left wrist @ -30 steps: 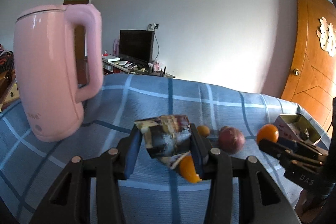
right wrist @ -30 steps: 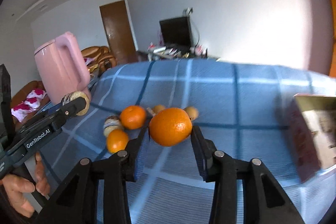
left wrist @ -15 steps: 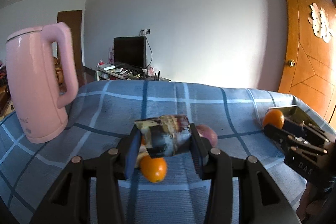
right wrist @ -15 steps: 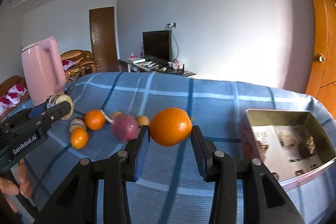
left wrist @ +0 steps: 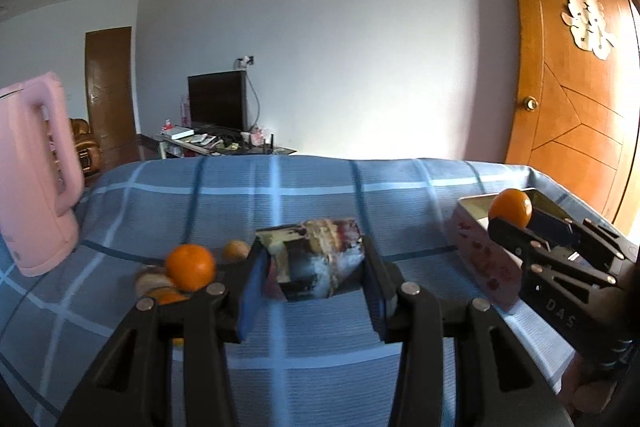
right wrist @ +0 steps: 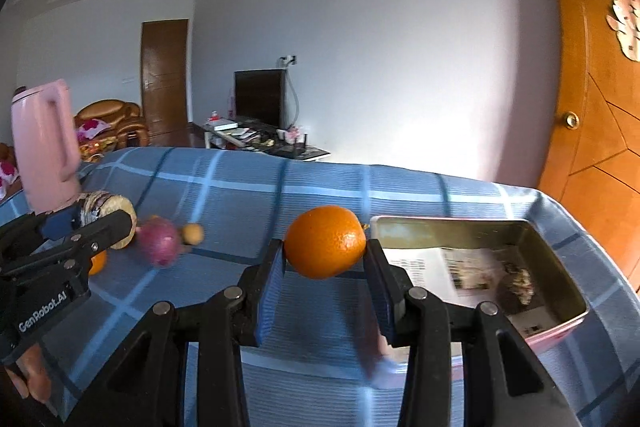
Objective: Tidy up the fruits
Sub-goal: 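Carry taro and orange into the tin box with both grippers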
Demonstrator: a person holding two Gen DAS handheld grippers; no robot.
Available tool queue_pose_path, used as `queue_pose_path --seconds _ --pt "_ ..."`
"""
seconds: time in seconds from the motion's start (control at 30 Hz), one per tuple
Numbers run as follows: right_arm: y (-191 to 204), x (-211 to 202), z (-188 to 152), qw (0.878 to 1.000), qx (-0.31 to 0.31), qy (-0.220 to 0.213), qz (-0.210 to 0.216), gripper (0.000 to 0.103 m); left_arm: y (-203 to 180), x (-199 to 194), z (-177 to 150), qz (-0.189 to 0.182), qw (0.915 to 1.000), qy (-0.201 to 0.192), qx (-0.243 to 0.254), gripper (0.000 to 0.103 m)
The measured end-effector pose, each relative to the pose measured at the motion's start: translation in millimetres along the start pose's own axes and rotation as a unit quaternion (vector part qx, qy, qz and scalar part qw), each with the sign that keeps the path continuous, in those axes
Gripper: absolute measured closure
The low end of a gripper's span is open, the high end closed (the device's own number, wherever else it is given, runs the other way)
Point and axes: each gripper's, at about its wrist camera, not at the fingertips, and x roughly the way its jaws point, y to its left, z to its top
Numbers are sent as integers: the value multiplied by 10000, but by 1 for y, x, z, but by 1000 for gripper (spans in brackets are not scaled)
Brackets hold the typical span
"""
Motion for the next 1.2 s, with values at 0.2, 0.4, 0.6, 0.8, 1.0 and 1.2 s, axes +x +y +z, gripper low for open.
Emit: queue_pose_path --seconds 0.2,0.4,0.6,0.8,1.0,1.2 --pt "-25 -2 -2 9997 21 -29 -254 61 -34 3 2 -164 9997 -35 153 57" --pt "-49 -2 -3 9986 51 -54 -517 61 -66 6 3 -329 9991 -65 274 57" --pt "-80 0 -4 9967 151 -40 -793 61 -96 13 5 -493 9982 -73 341 57" --pt "-115 2 -5 9942 250 9 -1049 61 -124 20 7 -645 9971 -63 393 57" --pt "-146 5 -6 9908 359 77 -1305 61 -157 29 9 -823 9951 -38 547 57" --pt "-169 9 -6 9882 471 160 -1447 61 -184 43 12 -937 9938 109 594 57"
